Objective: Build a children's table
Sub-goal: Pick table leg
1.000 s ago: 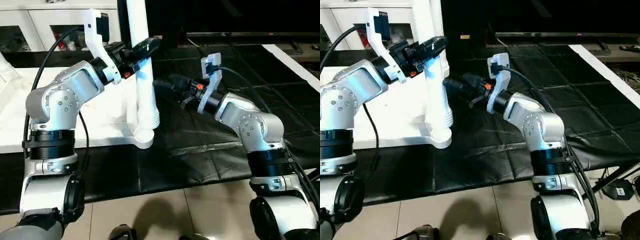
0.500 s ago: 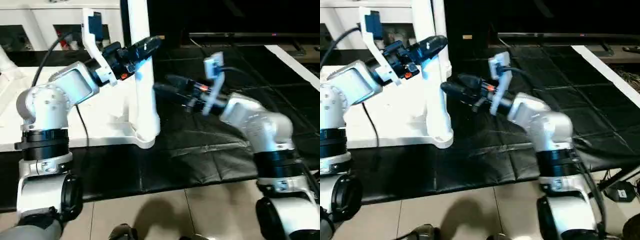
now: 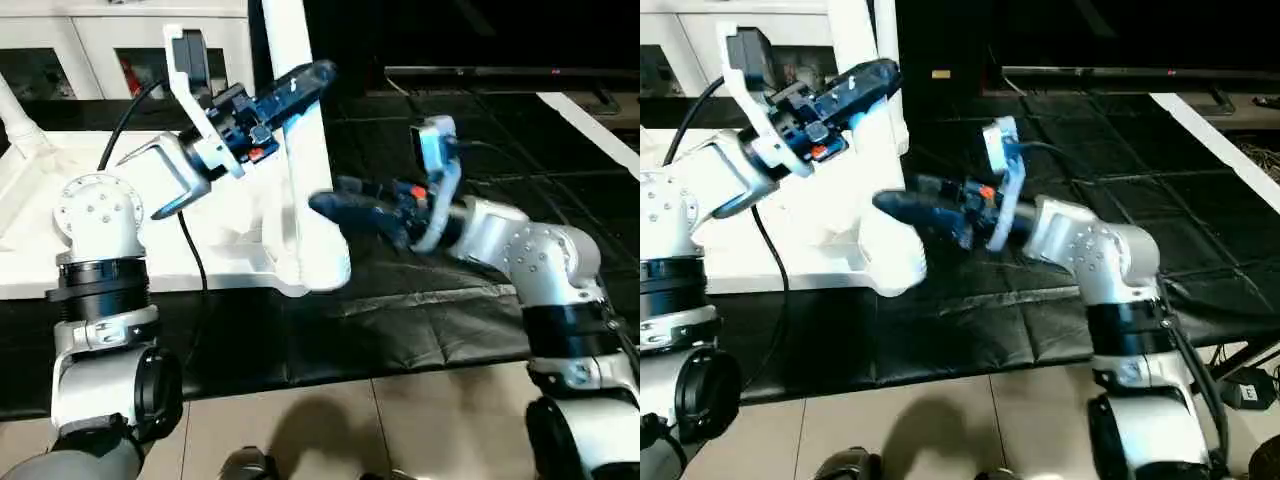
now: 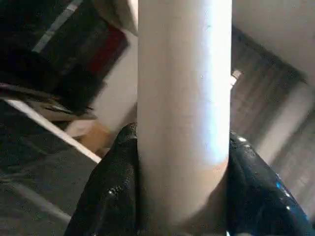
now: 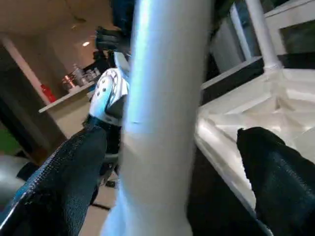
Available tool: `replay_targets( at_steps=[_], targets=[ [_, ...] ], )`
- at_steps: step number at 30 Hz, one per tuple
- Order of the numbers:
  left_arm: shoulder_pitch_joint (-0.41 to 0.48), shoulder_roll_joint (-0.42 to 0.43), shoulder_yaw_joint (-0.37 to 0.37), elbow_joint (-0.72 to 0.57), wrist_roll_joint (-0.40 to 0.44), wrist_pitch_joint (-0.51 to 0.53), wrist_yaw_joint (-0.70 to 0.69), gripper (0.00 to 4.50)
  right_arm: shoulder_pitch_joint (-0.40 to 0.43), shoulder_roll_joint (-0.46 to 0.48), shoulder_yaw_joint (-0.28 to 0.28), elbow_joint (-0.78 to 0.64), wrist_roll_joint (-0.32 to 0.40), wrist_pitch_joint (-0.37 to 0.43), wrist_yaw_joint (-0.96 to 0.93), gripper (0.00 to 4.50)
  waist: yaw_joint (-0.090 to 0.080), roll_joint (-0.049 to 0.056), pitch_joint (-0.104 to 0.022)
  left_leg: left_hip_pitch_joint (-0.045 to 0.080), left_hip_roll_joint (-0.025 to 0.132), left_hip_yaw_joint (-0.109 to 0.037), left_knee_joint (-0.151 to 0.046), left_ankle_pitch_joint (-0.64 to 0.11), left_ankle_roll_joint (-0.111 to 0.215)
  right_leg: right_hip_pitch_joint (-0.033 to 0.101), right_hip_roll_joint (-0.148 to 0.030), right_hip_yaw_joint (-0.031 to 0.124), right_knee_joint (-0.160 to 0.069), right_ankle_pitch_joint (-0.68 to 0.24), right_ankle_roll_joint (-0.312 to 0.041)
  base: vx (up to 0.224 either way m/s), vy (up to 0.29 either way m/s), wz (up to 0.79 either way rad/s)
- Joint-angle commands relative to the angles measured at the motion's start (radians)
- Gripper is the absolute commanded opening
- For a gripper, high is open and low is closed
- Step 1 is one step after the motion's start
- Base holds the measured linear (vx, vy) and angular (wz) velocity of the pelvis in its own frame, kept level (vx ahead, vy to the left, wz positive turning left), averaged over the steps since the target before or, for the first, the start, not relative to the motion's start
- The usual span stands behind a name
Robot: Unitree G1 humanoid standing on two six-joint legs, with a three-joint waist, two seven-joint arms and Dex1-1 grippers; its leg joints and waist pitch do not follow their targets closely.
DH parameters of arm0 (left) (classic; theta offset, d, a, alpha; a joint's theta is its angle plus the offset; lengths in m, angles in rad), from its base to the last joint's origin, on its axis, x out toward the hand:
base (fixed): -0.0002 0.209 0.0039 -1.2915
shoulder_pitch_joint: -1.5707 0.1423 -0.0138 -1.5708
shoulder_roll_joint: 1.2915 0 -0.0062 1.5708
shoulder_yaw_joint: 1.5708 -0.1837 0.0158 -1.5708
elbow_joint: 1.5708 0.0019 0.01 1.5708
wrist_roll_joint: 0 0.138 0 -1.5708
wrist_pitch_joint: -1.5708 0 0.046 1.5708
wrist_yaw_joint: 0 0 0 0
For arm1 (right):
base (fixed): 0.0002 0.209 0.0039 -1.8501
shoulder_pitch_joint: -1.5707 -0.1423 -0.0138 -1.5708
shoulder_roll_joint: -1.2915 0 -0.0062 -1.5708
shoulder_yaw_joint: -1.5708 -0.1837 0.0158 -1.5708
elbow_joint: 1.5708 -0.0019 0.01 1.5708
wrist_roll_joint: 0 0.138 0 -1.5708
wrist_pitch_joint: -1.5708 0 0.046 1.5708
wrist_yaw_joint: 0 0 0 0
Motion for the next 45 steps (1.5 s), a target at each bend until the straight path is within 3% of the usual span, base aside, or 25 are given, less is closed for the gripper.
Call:
replay_targets(
  at_steps=[1, 5, 10, 15, 19, 31, 38, 40, 44, 45],
  targets=[
    [0.007, 0.01, -0.034, -0.06, -0.031, 0.022, -0.054, 1.84, -0.008, -0.011, 0.02, 0.006, 0.002, 0.014, 0.033, 4.5, 0.003, 0.011, -0.11, 0.025, 0.039, -0.019, -0.072, -0.196, -0.045, 0.058, -0.091, 0.052, -0.083, -0.278, -0.164, 0.0, 0.0, 0.0],
    [0.018, 0.027, -0.086, -0.089, -0.048, 0.04, -0.113, 1.83, -0.016, -0.024, 0.06, 0.021, 0.002, 0.03, 0.084, 4.5, 0.003, 0.011, -0.108, 0.026, 0.039, -0.02, -0.073, -0.21, -0.045, 0.058, -0.089, 0.052, -0.086, -0.303, -0.156, 0.0, 0.0, 0.0],
    [0.024, 0.044, -0.146, -0.115, -0.028, 0.039, -0.193, 1.83, -0.026, -0.035, 0.112, 0.041, -0.01, 0.027, 0.163, 4.03, 0.004, 0.011, -0.108, 0.027, 0.04, -0.019, -0.073, -0.209, -0.044, 0.056, -0.089, 0.053, -0.087, -0.315, -0.146, 0.0, 0.0, 0.0],
    [0.024, 0.043, -0.149, -0.117, -0.018, 0.029, -0.203, 1.83, -0.027, -0.042, 0.129, 0.039, -0.007, 0.027, 0.203, 3.61, 0.007, 0.01, -0.109, 0.026, 0.04, -0.019, -0.072, -0.206, -0.045, 0.057, -0.09, 0.053, -0.085, -0.306, -0.15, 0.0, 0.0, 0.0],
    [0.001, 0.005, -0.126, -0.066, 0.025, -0.049, -0.151, 1.83, -0.017, -0.042, 0.15, 0.028, -0.009, 0.022, 0.228, 3.24, 0.011, 0.008, -0.109, 0.024, 0.04, -0.019, -0.071, -0.199, -0.042, 0.059, -0.09, 0.053, -0.089, -0.31, -0.146, 0.0, 0.0, 0.0],
    [-0.008, 0.017, -0.135, -0.061, 0.018, -0.062, -0.167, 1.83, -0.018, -0.033, 0.161, 0.058, -0.023, 0.008, 0.24, 2.25, 0.016, 0.013, -0.11, 0.027, 0.041, -0.02, -0.071, -0.213, -0.045, 0.056, -0.089, 0.052, -0.085, -0.301, -0.154, 0.0, 0.0, 0.0],
    [0.001, 0.012, -0.134, -0.072, 0.025, -0.072, -0.158, 1.83, -0.008, -0.015, 0.141, 0.061, -0.028, -0.012, 0.199, 2.04, 0.016, 0.013, -0.11, 0.027, 0.041, -0.021, -0.072, -0.217, -0.046, 0.056, -0.09, 0.052, -0.085, -0.301, -0.156, 0.0, 0.0, 0.0],
    [0.002, 0.006, -0.126, -0.067, 0.026, -0.075, -0.134, 2.53, -0.004, 0.001, 0.125, 0.057, -0.037, -0.036, 0.164, 2.01, 0.015, 0.014, -0.111, 0.027, 0.041, -0.022, -0.071, -0.219, -0.048, 0.056, -0.09, 0.051, -0.084, -0.298, -0.16, 0.0, 0.0, 0.0],
    [0.002, 0.006, -0.119, -0.055, 0.052, -0.101, -0.096, 2.67, 0.004, 0.027, 0.099, 0.039, -0.044, -0.062, 0.103, 1.99, 0.015, 0.014, -0.111, 0.028, 0.042, -0.022, -0.072, -0.217, -0.052, 0.054, -0.091, 0.052, -0.084, -0.291, -0.16, 0.0, 0.0, 0.0],
    [0.005, 0.01, -0.121, -0.055, 0.07, -0.116, -0.082, 2.95, 0.01, 0.038, 0.09, 0.027, -0.048, -0.072, 0.077, 1.98, 0.014, 0.015, -0.109, 0.027, 0.043, -0.022, -0.074, -0.218, -0.053, 0.053, -0.091, 0.053, -0.085, -0.292, -0.157, 0.0, 0.0, 0.0]
  ],
)
